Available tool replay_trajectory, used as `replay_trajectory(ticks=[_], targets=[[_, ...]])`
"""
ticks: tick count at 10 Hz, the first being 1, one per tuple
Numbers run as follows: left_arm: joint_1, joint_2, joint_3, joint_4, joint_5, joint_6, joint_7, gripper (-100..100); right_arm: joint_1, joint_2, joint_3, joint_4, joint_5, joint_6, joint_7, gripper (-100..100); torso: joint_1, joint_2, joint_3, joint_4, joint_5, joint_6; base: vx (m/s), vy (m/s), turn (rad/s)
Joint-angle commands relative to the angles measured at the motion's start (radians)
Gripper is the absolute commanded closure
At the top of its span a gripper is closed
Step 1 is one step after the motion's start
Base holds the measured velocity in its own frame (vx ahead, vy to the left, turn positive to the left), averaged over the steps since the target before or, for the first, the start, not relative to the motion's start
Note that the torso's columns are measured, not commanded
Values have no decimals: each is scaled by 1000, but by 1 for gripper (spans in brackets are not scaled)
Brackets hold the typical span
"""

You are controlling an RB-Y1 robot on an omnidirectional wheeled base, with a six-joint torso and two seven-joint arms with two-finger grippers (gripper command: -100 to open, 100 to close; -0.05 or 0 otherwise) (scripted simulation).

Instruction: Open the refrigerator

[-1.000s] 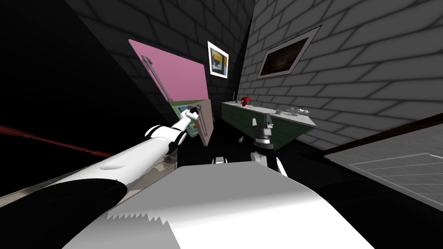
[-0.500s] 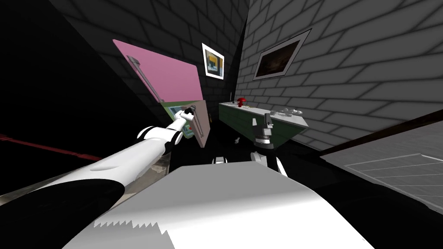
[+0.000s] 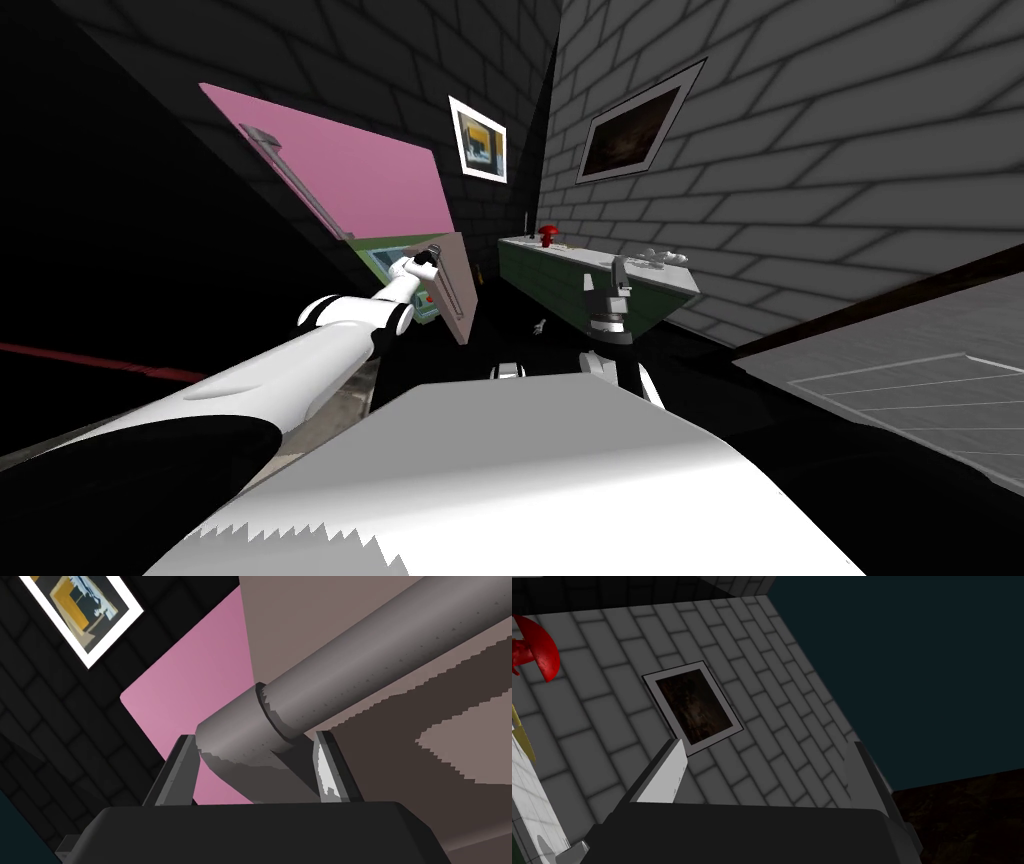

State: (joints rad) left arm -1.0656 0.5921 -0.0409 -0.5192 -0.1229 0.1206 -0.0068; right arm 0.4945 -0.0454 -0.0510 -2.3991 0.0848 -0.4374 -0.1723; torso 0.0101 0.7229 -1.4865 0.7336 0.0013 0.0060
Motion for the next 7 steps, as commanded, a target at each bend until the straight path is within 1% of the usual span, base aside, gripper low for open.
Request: replay_trajectory(ticks=[1,2,3,4,5,6,7], targets=[[25,31,35,-23,-24,16,4,100,0,0,0,0,0,0,0,0,3,1,1,1,1,-1,45,-172,-102],[25,31,35,-23,-24,16,4,100,0,0,0,0,0,0,0,0,-8,-1,0,0,-1,-3,60,-205,22],[40,57,67,-13,-50,15,9,100,0,0,0,0,0,0,0,0,-12,-1,-1,-2,-2,-1,62,-276,-45],[40,57,72,-13,-50,15,9,100,0,0,0,0,0,0,0,0,-16,0,0,-3,-2,0,63,-253,-16],[55,84,109,-3,-76,15,14,100,0,0,0,0,0,0,0,0,-12,2,1,-3,-1,0,63,-285,-94],[-7,82,85,29,-66,35,9,-100,0,0,0,0,0,0,0,0,-10,3,2,-3,0,-2,-5,-117,-97],[-18,84,83,30,-66,47,8,-100,0,0,0,0,0,0,0,0,0,10,7,1,2,-4,-58,65,-83]])
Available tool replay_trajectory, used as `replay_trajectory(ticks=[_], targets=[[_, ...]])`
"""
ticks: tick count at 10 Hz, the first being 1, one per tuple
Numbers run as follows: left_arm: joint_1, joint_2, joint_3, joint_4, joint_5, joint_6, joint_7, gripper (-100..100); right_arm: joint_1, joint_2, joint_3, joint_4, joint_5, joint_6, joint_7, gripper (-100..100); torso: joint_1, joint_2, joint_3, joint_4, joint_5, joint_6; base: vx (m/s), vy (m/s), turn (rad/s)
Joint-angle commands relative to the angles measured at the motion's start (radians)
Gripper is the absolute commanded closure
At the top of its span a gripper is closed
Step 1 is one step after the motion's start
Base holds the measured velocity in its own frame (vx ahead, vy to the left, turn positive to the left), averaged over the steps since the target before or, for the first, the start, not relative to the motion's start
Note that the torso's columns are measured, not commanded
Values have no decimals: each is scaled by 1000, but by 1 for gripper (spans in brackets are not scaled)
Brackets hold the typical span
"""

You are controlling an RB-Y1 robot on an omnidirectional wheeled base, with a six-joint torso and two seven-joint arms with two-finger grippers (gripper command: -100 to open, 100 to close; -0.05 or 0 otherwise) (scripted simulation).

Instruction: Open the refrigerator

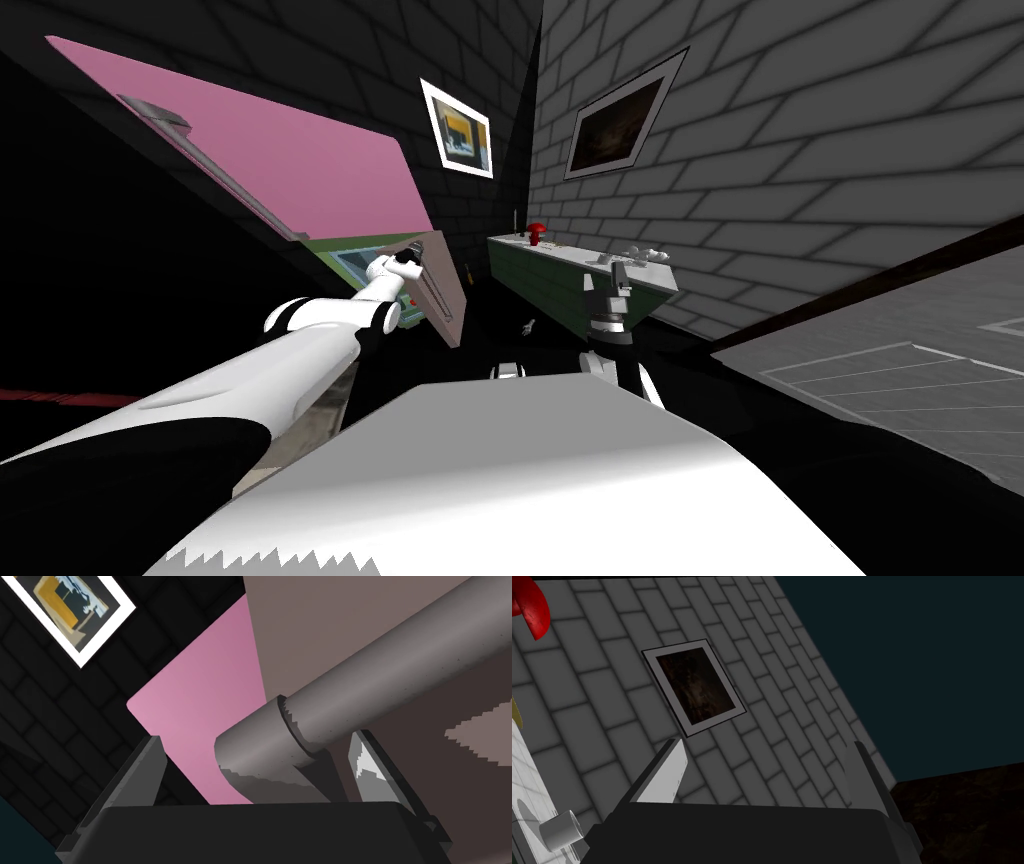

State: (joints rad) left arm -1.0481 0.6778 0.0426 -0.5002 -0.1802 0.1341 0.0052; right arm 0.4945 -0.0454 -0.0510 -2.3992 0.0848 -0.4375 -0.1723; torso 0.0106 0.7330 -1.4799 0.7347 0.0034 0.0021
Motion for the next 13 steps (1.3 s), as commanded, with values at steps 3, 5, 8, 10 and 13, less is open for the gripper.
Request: replay_trajectory(ticks=[3,5,8,10,13], targets=[[-83,8,-11,15,-9,82,-8,-100,0,0,0,0,0,0,0,0,-1,7,5,6,-1,-7,-59,92,-69],[-106,13,-16,18,-9,107,-10,-100,0,0,0,0,0,0,0,0,-14,5,3,6,-8,-5,-24,44,-22],[-90,5,-20,12,3,110,-10,0,0,0,0,0,0,0,0,0,-18,6,4,7,-10,-4,-15,11,-20],[-87,2,-21,13,4,110,-9,0,0,0,0,0,0,0,0,0,-13,8,5,6,-6,-3,0,0,0],[-85,0,-21,15,4,110,-8,0,0,0,0,0,0,0,0,0,-11,8,6,5,-4,-3,0,0,0]])
